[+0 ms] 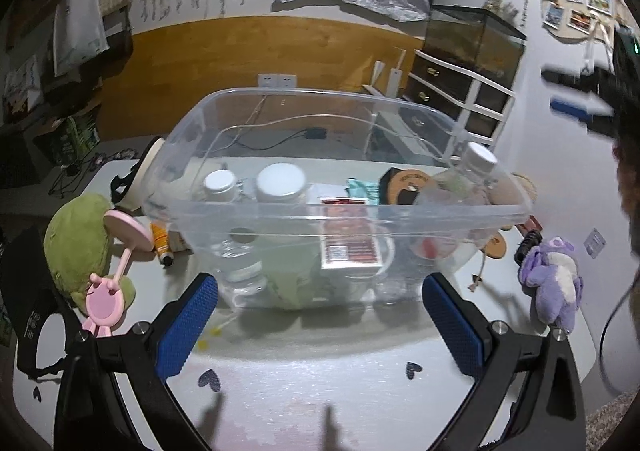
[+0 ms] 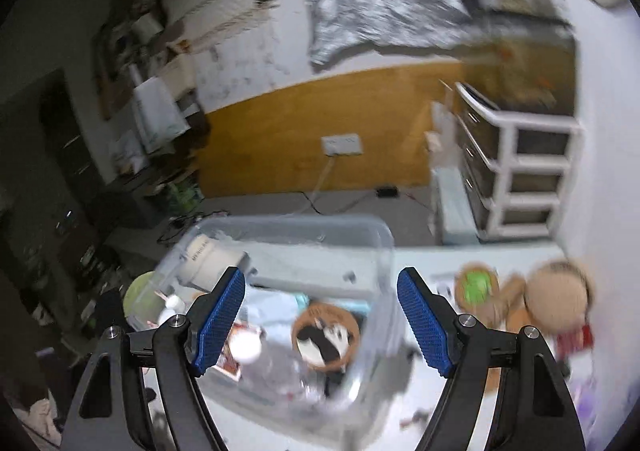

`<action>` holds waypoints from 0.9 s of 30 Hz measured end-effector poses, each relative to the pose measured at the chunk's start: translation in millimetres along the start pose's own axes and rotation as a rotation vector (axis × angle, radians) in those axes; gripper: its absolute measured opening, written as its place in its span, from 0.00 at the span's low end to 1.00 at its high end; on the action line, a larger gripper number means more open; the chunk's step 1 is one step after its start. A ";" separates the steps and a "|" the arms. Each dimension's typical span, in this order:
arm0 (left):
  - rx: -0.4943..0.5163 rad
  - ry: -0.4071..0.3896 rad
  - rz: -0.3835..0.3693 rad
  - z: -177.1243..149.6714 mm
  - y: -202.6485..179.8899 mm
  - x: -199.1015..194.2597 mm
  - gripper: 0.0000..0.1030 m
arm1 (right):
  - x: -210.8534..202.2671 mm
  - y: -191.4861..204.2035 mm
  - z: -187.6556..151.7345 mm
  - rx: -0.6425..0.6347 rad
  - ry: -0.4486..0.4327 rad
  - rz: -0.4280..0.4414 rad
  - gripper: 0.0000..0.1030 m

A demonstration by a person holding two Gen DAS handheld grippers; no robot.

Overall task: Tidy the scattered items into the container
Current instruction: 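Withdraw the right tool and move it toward the cork coasters by the twine tube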

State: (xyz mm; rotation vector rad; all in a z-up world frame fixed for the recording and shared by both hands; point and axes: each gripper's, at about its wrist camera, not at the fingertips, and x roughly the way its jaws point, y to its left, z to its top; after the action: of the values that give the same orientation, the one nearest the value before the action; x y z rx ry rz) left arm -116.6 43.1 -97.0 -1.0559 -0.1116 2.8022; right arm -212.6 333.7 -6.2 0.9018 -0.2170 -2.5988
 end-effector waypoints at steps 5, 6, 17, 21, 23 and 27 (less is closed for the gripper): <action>0.032 -0.007 -0.016 0.9 -15.7 -5.5 1.00 | 3.2 -10.1 -57.9 0.099 0.072 -0.047 0.65; 0.037 -0.009 -0.017 1.0 -18.1 -6.6 1.00 | 3.9 -12.1 -69.5 0.119 0.087 -0.057 0.63; 0.046 -0.005 -0.018 -6.5 -30.4 -17.1 1.00 | 44.4 29.1 -192.3 0.073 0.361 0.136 0.35; 0.041 -0.001 -0.013 -12.4 -31.4 -21.3 1.00 | 54.6 30.4 -223.7 0.057 0.437 0.138 0.35; 0.039 0.001 -0.011 -15.4 -31.8 -23.4 1.00 | 58.0 27.1 -237.6 0.050 0.466 0.120 0.35; 0.032 0.006 -0.008 -21.5 -32.6 -26.4 1.00 | 55.0 8.8 -256.1 0.070 0.489 0.059 0.35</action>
State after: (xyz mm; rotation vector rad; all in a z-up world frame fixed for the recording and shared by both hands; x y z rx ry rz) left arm -79.3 71.4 -92.1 -1.0550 -0.0696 2.7837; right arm -90.2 298.3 -235.2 1.4920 -0.1946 -2.2421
